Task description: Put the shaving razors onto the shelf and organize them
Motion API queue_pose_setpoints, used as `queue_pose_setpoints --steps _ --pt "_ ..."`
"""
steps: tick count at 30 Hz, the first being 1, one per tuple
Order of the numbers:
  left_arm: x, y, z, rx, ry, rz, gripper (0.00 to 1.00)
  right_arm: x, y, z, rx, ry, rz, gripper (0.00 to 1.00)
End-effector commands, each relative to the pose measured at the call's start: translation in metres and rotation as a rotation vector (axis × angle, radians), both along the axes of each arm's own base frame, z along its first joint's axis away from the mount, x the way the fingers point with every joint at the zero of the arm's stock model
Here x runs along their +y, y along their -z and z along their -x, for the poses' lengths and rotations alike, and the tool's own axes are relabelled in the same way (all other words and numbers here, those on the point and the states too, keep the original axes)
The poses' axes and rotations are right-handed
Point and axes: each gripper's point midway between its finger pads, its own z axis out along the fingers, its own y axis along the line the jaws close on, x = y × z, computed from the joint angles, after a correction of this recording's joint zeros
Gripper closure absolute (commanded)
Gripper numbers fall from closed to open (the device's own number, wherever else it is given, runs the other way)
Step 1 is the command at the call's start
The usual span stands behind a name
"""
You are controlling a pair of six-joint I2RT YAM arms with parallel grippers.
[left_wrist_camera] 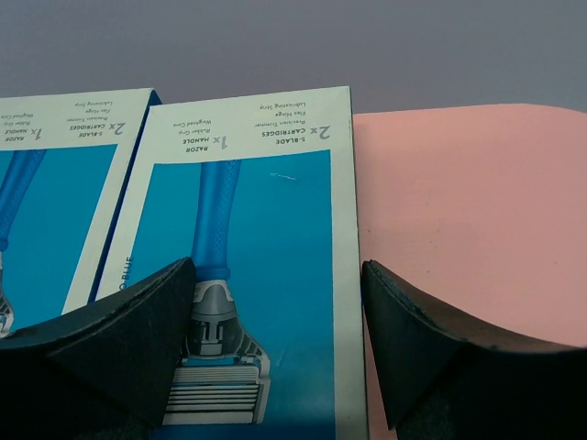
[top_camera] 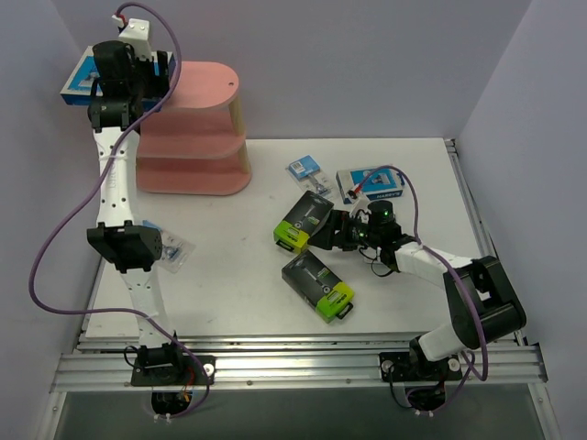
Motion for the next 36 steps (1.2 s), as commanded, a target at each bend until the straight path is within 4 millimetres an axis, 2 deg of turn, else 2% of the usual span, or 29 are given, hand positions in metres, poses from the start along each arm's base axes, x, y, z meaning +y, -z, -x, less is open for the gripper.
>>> queue_pose_setpoints --steps 1,3,4,9,27,32,36 --pt "-0.003 -0.002 0.0 -0.012 -0.072 -0.017 0.19 0.004 -0.014 -0.011 -0.051 -0.013 -0.036 0.13" --pt "0.002 0.004 -0.004 -0.024 -0.106 -0.05 0.19 0.004 -0.013 -0.011 -0.049 -0.014 -0.036 0.13" --pt "-0.013 -0.004 -0.001 -0.044 -0.097 -0.054 0.19 0.004 -0.012 -0.01 -0.045 -0.015 -0.036 0.13" --pt "-0.003 -0.003 -0.001 -0.041 -0.138 -0.033 0.21 0.003 -0.01 -0.011 -0.039 -0.013 -0.038 0.13" --pt "0.012 -0.011 0.001 -0.076 -0.224 -0.006 0.23 0.002 -0.006 -0.012 -0.025 -0.01 -0.037 0.13" --pt "0.011 -0.019 0.003 -0.103 -0.22 0.003 0.05 0.001 -0.004 -0.012 -0.019 -0.008 -0.033 0.13" --pt "0.005 -0.033 0.006 -0.136 -0.19 0.024 0.04 0.001 -0.008 -0.013 -0.027 -0.006 -0.033 0.13"
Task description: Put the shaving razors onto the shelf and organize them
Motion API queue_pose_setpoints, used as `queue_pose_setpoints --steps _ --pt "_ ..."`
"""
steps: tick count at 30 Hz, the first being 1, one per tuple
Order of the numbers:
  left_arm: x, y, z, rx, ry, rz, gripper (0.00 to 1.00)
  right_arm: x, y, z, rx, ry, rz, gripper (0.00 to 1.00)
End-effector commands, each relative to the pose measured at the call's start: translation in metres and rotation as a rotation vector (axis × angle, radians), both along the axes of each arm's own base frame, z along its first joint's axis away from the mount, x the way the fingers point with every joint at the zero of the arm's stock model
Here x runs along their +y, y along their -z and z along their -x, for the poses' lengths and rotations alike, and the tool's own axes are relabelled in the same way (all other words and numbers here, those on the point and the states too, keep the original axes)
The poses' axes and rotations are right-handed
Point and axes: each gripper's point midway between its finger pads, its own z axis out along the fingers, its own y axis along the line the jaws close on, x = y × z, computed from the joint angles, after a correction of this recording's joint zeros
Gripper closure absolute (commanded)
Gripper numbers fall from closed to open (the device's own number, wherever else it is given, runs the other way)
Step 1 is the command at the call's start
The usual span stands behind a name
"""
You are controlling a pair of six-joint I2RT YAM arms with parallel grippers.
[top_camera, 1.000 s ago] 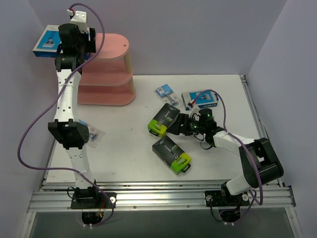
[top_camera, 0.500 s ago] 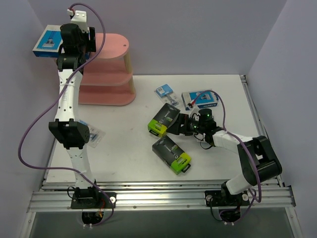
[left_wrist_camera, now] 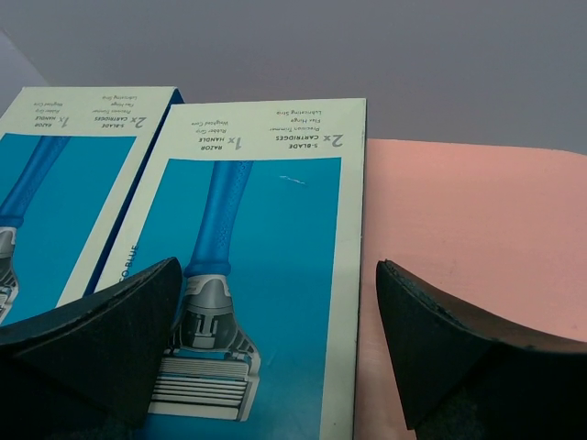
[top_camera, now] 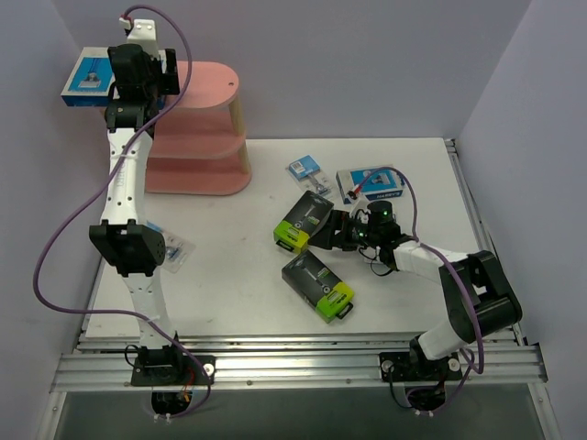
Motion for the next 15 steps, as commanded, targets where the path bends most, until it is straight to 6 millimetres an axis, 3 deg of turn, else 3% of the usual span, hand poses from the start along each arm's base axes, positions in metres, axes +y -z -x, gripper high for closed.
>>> queue_pose_setpoints --steps 1,9,15 --pt "0.002 -0.04 0.016 -0.096 0.001 0.034 0.05 0.002 -0.017 -0.008 -0.051 -0.009 -0.027 0.13" --pt "-0.009 -0.102 0.044 -0.235 0.057 0.081 0.06 0.001 -0.029 -0.004 -0.068 -0.018 -0.036 0.13" --pt "-0.02 -0.135 0.072 -0.291 0.101 0.112 0.06 -0.001 -0.037 -0.003 -0.086 -0.003 -0.036 0.12"
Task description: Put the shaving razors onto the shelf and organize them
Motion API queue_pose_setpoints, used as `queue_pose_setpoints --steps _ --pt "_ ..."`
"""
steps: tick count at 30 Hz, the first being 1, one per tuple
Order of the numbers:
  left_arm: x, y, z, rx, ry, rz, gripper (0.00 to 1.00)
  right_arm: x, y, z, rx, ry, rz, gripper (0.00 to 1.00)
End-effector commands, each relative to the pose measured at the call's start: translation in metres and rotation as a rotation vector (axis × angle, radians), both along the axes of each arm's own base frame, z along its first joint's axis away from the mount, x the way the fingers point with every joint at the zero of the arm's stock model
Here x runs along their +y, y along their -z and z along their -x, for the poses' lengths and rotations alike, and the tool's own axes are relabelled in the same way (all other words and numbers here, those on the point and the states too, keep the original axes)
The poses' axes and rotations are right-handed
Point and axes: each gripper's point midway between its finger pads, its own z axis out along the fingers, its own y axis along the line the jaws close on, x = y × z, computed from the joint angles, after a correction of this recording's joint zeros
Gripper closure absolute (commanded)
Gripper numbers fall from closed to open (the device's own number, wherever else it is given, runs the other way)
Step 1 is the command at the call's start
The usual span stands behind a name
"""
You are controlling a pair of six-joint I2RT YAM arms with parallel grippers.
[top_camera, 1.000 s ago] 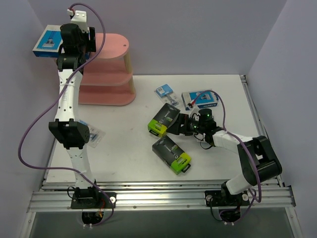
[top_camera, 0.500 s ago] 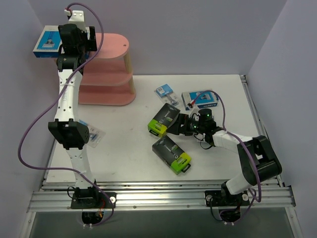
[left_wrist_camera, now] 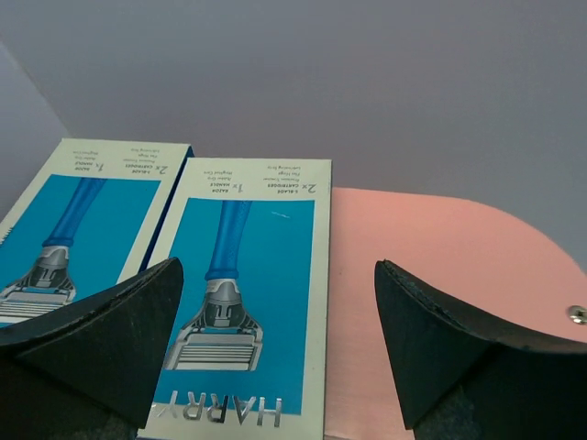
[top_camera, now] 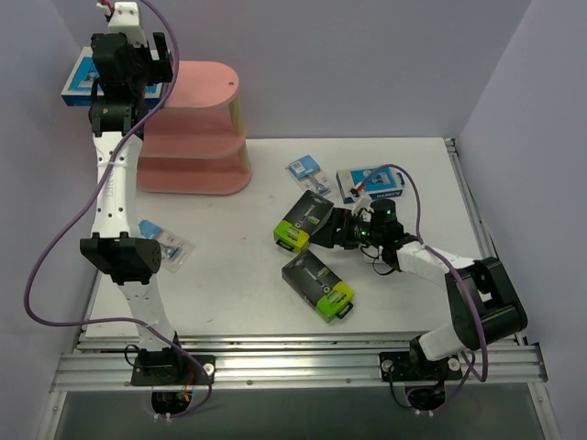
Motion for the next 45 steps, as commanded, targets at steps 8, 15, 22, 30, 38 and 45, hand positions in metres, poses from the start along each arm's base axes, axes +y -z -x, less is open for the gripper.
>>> queue_pose_setpoints --steps 8,15,22,30,38,45 --pt "-0.119 -0.057 0.121 -0.128 0.312 0.085 0.06 -0.008 -0.041 -0.012 -0.077 0.056 0.029 0.12" --pt "-0.193 0.035 0.208 -0.02 0.52 0.208 0.06 -0.039 -0.064 -0.031 -0.068 0.247 0.13 0.11" --pt "-0.221 0.136 0.215 0.202 0.588 0.149 0.06 -0.069 -0.071 -0.044 -0.034 0.397 0.193 0.1" --pt "-0.243 0.16 0.204 0.263 0.638 0.216 0.06 -0.11 -0.077 -0.075 -0.001 0.525 0.285 0.1" --pt "-0.222 0.2 0.198 0.354 0.579 0.409 0.06 -0.18 -0.082 -0.12 0.042 0.694 0.314 0.12" --pt "-0.226 0.198 0.201 0.373 0.593 0.439 0.06 -0.246 -0.054 -0.155 0.125 0.825 0.2 0.16"
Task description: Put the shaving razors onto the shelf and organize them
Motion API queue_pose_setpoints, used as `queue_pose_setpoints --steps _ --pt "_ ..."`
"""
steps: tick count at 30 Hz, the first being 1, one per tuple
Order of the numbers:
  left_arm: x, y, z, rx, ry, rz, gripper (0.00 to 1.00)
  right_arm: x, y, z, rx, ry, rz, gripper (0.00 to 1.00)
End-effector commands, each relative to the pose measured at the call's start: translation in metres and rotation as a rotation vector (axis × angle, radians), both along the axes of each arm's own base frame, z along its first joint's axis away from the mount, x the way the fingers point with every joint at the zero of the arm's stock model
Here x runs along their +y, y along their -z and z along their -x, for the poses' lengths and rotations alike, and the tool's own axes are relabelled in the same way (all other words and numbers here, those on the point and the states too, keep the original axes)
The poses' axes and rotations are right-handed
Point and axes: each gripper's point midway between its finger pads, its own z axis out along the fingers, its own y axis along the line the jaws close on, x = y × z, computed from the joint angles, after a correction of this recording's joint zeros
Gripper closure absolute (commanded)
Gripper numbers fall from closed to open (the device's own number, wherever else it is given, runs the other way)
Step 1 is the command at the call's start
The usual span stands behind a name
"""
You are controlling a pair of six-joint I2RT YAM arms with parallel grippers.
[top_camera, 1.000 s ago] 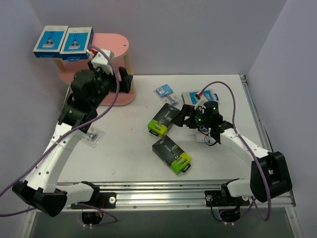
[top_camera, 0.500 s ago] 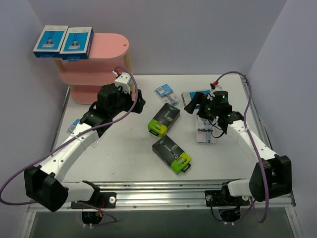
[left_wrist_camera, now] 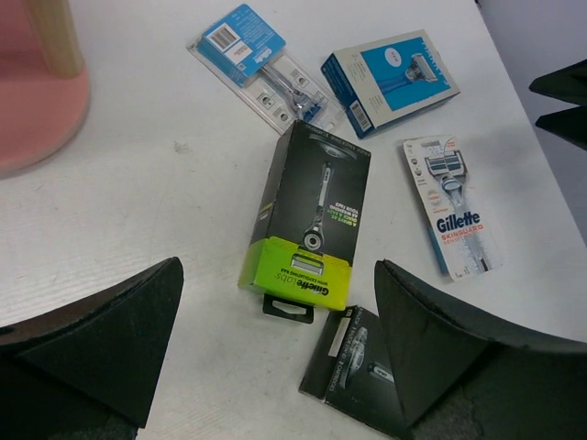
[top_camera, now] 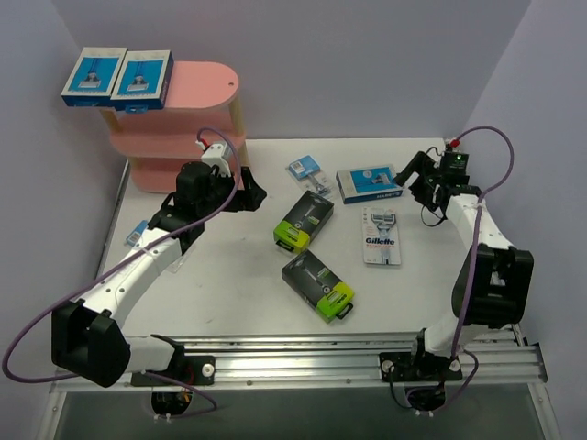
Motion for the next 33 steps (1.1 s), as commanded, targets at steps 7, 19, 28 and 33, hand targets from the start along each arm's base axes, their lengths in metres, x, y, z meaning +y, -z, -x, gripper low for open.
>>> queue_pose_setpoints --steps 7,19,28,33 --pt "-0.018 -0.02 -0.003 0.001 0.087 0.174 0.06 -0.059 0.02 -0.036 0.003 0.109 -0.084 0.2" --pt "-0.021 -0.024 -0.008 0.002 0.143 0.228 0.06 -0.074 0.061 -0.092 -0.043 0.189 -0.166 0.26" --pt "-0.023 -0.023 -0.007 0.005 0.166 0.226 0.06 -0.084 0.085 -0.125 -0.048 0.187 -0.175 0.38" --pt "-0.025 -0.019 -0.008 0.017 0.175 0.224 0.06 -0.085 0.101 -0.135 -0.045 0.183 -0.196 0.42"
